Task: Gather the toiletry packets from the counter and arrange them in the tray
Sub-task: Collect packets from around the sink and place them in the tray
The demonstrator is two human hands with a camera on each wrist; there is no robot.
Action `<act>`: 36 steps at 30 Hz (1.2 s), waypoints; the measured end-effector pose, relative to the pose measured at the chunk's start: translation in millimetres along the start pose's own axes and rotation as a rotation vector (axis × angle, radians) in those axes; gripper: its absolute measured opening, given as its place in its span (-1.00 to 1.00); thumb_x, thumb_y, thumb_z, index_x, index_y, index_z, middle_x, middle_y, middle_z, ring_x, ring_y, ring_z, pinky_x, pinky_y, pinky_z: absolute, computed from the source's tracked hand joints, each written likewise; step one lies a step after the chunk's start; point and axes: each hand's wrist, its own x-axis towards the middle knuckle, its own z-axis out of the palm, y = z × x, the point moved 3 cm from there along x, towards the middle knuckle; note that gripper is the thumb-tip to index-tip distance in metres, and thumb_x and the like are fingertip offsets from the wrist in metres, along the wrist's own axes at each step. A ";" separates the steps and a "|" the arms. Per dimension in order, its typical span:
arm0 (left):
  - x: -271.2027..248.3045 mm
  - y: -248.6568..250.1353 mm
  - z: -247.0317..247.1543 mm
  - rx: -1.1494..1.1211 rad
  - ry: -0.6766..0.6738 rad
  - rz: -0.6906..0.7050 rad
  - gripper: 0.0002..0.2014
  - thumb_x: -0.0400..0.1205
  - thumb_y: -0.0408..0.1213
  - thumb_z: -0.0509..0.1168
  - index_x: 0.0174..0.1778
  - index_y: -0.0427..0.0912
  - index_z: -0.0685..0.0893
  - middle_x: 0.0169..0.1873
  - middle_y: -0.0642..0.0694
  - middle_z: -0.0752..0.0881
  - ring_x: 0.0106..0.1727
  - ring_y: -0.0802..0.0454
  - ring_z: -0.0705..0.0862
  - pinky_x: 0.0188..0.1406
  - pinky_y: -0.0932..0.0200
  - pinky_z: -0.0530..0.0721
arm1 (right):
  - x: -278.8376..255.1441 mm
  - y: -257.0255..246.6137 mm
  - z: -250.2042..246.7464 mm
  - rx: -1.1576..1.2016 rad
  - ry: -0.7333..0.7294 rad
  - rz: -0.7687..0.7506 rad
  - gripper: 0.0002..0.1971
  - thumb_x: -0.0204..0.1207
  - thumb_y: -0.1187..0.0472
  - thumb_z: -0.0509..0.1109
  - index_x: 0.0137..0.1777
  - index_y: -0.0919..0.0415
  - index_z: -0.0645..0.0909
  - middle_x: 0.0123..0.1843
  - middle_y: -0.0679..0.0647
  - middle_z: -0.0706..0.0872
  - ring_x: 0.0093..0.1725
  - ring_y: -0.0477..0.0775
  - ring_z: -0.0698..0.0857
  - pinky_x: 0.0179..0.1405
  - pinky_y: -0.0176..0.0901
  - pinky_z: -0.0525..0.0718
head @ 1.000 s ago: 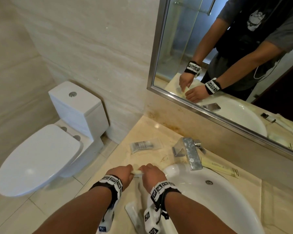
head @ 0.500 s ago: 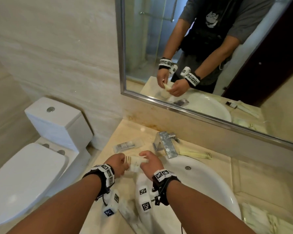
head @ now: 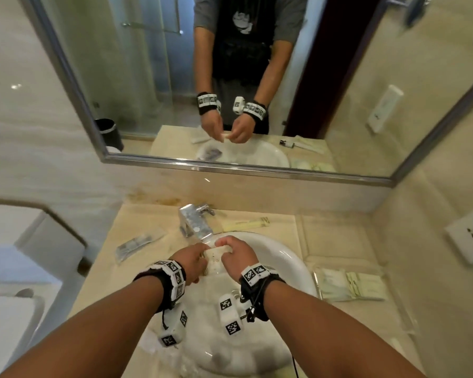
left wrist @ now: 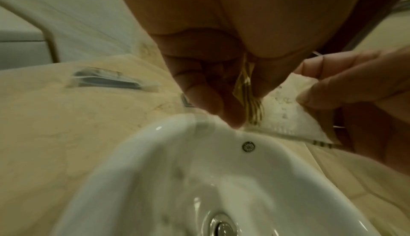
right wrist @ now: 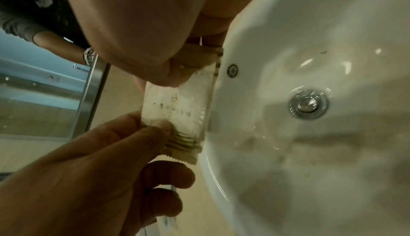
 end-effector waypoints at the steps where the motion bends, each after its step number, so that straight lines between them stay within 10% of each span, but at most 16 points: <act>1: 2.5 10.2 7.5 0.038 -0.015 0.011 -0.72 0.68 -0.29 0.15 0.28 0.01 0.57 -0.21 -0.09 0.76 -0.42 0.00 0.71 -0.52 0.22 0.64 | -4.6 9.6 -8.8 0.009 0.021 0.028 -0.57 0.53 0.36 0.19 0.10 -0.26 0.61 -0.13 -0.03 0.73 -0.39 -0.08 0.59 -0.35 -0.24 0.57; 15: 37.5 137.1 152.0 0.206 -0.147 0.184 -0.78 0.56 -0.30 0.24 0.06 -0.01 0.70 -0.32 0.05 0.72 -0.26 0.01 0.71 -0.25 0.17 0.68 | -81.2 153.0 -134.9 0.109 0.213 0.263 -0.37 0.49 0.15 0.41 0.56 -0.19 0.38 0.35 -0.05 0.67 0.11 0.01 0.70 0.10 -0.16 0.66; 20: 49.8 168.6 192.8 0.208 -0.182 0.230 -0.79 0.58 -0.30 0.23 0.07 -0.01 0.67 -0.40 0.12 0.67 -0.39 0.12 0.64 -0.33 0.22 0.60 | -96.5 195.7 -163.2 0.193 0.322 0.303 -0.39 0.58 0.27 0.34 0.55 -0.28 0.38 0.27 -0.08 0.65 -0.08 -0.13 0.68 0.08 -0.20 0.71; 27: 61.5 206.5 248.1 0.137 -0.206 0.271 -0.64 0.62 -0.21 0.20 0.34 0.11 0.52 -0.17 0.00 0.75 -0.21 0.03 0.76 -0.14 0.11 0.72 | -112.7 255.9 -209.2 0.273 0.516 0.422 -0.41 0.65 0.34 0.29 0.63 -0.13 0.37 0.56 0.08 0.55 0.39 0.06 0.61 0.16 -0.26 0.50; 36: 79.9 242.5 280.5 0.519 -0.203 0.444 -0.50 0.63 -0.11 0.24 0.54 0.09 0.40 0.49 -0.02 0.44 0.46 -0.08 0.43 0.42 0.02 0.48 | -91.0 320.0 -266.8 0.325 0.630 0.544 -0.46 0.59 0.41 0.26 0.53 -0.02 0.50 0.31 0.05 0.75 0.16 0.08 0.74 0.18 -0.13 0.71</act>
